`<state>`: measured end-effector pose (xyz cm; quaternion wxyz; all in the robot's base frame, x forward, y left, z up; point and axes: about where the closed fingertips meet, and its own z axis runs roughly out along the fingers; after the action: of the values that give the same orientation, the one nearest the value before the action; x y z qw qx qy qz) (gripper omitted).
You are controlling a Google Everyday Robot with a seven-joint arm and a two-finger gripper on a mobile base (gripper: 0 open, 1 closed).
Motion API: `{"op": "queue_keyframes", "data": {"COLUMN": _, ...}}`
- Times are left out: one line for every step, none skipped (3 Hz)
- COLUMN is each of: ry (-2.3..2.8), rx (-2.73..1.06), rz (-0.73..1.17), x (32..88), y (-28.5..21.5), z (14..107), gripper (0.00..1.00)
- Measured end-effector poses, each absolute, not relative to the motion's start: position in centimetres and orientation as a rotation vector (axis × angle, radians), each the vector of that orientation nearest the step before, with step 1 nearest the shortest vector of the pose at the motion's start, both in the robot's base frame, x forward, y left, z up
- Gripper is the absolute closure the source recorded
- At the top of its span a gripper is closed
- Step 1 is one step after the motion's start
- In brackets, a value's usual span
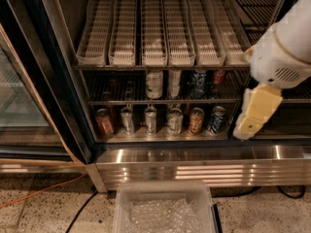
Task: Pick redbull can from middle shelf of fridge
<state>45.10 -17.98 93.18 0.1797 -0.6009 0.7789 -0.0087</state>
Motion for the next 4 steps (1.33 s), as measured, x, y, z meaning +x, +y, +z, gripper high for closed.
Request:
{"op": "queue_keyframes", "data": {"ry": 2.153, "rx": -1.725, "rz": 0.041, "x": 45.4, "y": -14.1, "z": 88.4, "gripper": 0.0}}
{"op": "queue_keyframes", "data": {"ry": 2.102, "rx": -1.74, "rz": 0.101, "x": 45.3, "y": -10.5, "z": 84.6, "gripper": 0.0}}
{"op": "queue_keyframes", "data": {"ry": 2.051, "rx": -1.735, "rz": 0.169, "x": 45.7, "y": -8.3, "z": 80.9, "gripper": 0.0}}
{"op": "queue_keyframes", "data": {"ry": 2.051, "rx": -1.735, "rz": 0.169, "x": 45.7, "y": -8.3, "z": 80.9, "gripper": 0.0}}
